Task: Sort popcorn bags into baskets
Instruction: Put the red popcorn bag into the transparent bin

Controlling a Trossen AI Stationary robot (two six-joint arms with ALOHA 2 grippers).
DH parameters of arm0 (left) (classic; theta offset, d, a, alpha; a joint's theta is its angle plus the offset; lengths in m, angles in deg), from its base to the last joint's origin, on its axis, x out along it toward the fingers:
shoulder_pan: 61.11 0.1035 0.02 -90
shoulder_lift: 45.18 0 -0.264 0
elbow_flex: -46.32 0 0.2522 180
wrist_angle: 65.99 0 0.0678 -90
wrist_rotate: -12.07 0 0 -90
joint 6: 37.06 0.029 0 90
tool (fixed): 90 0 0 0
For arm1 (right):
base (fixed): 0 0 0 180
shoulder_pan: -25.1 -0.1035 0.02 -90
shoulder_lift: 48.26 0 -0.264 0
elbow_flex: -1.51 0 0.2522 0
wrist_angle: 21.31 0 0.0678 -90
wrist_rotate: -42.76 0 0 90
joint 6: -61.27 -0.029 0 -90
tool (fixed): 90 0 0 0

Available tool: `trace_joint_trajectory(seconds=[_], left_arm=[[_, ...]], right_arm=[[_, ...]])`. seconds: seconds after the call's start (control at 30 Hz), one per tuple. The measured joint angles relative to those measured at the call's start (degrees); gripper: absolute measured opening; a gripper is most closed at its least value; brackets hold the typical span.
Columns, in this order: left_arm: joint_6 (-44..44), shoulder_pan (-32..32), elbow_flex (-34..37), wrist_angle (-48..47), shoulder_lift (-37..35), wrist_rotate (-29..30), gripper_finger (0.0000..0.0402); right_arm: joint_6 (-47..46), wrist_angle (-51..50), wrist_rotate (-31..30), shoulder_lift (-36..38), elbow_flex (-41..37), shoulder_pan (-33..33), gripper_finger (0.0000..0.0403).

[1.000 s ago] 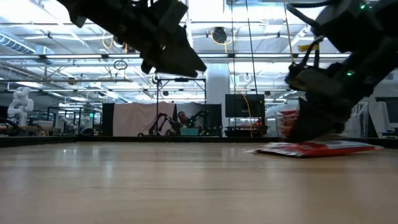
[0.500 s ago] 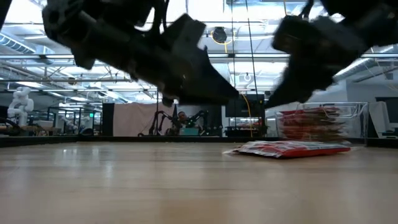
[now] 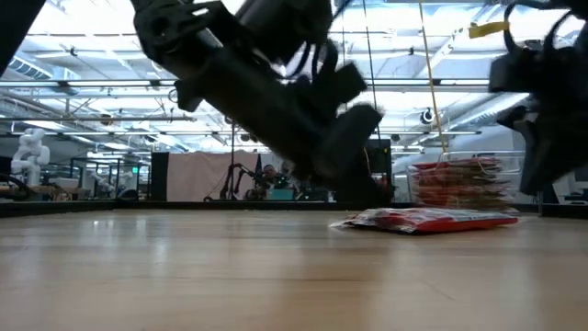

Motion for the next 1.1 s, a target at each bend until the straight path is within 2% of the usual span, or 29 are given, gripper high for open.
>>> trace_joint_trajectory(seconds=[0.13, 0.37, 0.53, 0.67, 0.83, 0.97, 1.1], left_arm=[[-2.6, 1.3, 0.0, -3.6, 0.0, 0.5, 0.0046], [-3.6, 2.2, 0.2, -5.8, 0.2, 0.4, 0.004], [-3.5, 2.3, 0.2, -5.9, 0.2, -0.1, 0.004], [-3.5, 2.3, 0.2, -6.0, 0.2, -0.3, 0.004], [-3.6, 2.3, 0.2, -6.0, 0.3, -0.4, 0.004], [-3.5, 2.3, 0.3, -6.0, 0.3, -0.5, 0.004], [-3.5, 2.3, 0.3, -6.1, 0.3, -0.4, 0.004]], right_arm=[[0.7, -0.8, -1.8, -1.0, -0.7, -0.9, 0.0026], [6.0, 2.2, -2.9, -2.2, -4.4, -1.2, 0.011], [8.6, 8.6, -3.5, -2.0, -7.7, -1.2, 0.0175], [12.4, 14.9, -5.6, -2.0, -10.1, -1.2, 0.0208], [16.6, 18.7, -10.6, -2.2, -11.1, -1.3, 0.0213], [20.3, 20.9, -15.3, -2.5, -11.2, -1.2, 0.0194], [23.2, 23.7, -16.2, -3.5, -11.2, -1.2, 0.0166]])
